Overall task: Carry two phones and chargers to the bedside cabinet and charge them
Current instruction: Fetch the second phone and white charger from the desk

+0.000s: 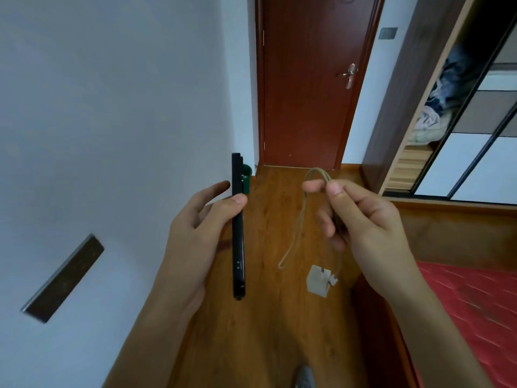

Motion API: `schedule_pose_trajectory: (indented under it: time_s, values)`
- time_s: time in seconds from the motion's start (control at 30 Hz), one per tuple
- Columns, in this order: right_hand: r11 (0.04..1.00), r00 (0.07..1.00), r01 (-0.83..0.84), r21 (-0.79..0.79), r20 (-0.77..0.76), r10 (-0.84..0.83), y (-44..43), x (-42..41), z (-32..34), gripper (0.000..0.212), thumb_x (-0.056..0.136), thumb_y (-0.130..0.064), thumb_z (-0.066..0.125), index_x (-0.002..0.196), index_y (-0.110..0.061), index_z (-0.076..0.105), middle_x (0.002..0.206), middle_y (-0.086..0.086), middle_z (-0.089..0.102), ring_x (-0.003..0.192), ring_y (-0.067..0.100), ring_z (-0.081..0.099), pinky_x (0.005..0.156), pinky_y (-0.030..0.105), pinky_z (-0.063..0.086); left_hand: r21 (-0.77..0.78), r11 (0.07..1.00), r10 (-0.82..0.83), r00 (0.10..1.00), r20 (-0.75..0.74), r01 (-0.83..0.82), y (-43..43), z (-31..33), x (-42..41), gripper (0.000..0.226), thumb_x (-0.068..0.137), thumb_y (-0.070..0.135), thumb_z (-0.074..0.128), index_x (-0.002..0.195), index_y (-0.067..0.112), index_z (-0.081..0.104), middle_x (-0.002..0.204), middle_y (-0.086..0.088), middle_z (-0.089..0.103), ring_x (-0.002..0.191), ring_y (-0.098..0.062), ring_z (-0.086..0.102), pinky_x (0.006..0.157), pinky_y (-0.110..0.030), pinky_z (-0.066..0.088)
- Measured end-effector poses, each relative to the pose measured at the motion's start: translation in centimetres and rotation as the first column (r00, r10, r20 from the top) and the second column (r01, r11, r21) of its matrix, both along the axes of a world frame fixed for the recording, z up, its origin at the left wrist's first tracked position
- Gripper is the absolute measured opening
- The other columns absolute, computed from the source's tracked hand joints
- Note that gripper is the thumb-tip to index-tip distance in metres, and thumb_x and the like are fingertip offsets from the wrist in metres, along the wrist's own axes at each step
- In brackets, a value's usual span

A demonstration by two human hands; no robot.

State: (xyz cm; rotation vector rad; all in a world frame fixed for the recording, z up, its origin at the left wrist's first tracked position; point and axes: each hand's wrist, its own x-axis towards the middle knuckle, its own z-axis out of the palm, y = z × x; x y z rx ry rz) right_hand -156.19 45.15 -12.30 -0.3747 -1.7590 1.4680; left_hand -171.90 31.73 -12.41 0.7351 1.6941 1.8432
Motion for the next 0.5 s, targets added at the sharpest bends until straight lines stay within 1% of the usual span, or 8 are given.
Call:
schedule_pose_trajectory:
  time_s: [0.13, 0.23, 0.33, 0.4, 0.5]
  values:
    - [1.0, 0.999, 0.023, -0.014, -0.035, -0.023, 6.8, -1.1, 0.2, 0.033, 0.102, -0.03, 0.044, 0.109, -0.014, 0.072, 0.057, -0.003, 0.053, 0.048, 0.008, 0.046, 0.045, 0.017, 0.04, -0.005, 1.0, -0.012, 1.0, -0.015, 0.012, 7.0, 0.3, -1.5, 0.068, 0.056, 0.056, 0.07, 0.119, 0.03, 0.067, 0.092, 0.006, 0.078, 0.087, -0.01, 0.075, 0.062, -0.021, 0.059]
    - [0.999, 0.997, 0.047, -0.019, -0.067, -0.048, 12.0, -1.6, 0.2, 0.032, 0.104, -0.027, 0.043, 0.11, -0.014, 0.071, 0.057, -0.003, 0.053, 0.047, 0.009, 0.045, 0.046, 0.017, 0.039, -0.001, 0.999, -0.041, 0.999, -0.008, 0.041, 12.6, 0.6, -2.4, 0.061, 0.055, 0.056, 0.071, 0.112, 0.035, 0.07, 0.092, -0.002, 0.077, 0.087, -0.015, 0.075, 0.062, -0.022, 0.059]
    - [0.998, 0.996, 0.056, -0.021, -0.074, -0.057, 17.1, -1.8, 0.4, 0.032, 0.104, -0.026, 0.042, 0.111, -0.013, 0.071, 0.058, -0.002, 0.053, 0.047, 0.008, 0.045, 0.046, 0.016, 0.039, 0.0, 0.998, -0.069, 0.998, -0.01, 0.069, 18.1, 1.1, -2.9, 0.06, 0.062, 0.051, 0.082, 0.118, 0.033, 0.068, 0.095, 0.0, 0.078, 0.09, -0.013, 0.075, 0.064, -0.025, 0.059]
    - [0.996, 0.994, 0.082, -0.023, -0.069, -0.083, 20.3, -1.9, 0.6, 0.032, 0.104, -0.027, 0.043, 0.111, -0.014, 0.071, 0.058, -0.003, 0.053, 0.047, 0.008, 0.045, 0.046, 0.017, 0.039, 0.0, 0.997, -0.083, 0.996, -0.009, 0.083, 21.8, 1.3, -3.2, 0.057, 0.068, 0.046, 0.08, 0.121, 0.031, 0.067, 0.098, 0.001, 0.078, 0.093, -0.013, 0.075, 0.069, -0.028, 0.058]
    - [0.993, 0.991, 0.118, -0.031, -0.063, -0.12, 24.8, -1.9, 0.7, 0.033, 0.104, -0.028, 0.042, 0.112, -0.013, 0.071, 0.057, -0.003, 0.052, 0.048, 0.008, 0.044, 0.046, 0.018, 0.038, -0.006, 0.992, -0.127, 0.992, -0.016, 0.127, 26.7, 1.5, -3.5, 0.062, 0.064, 0.049, 0.079, 0.122, 0.031, 0.067, 0.095, 0.004, 0.079, 0.09, -0.009, 0.075, 0.075, -0.033, 0.058]
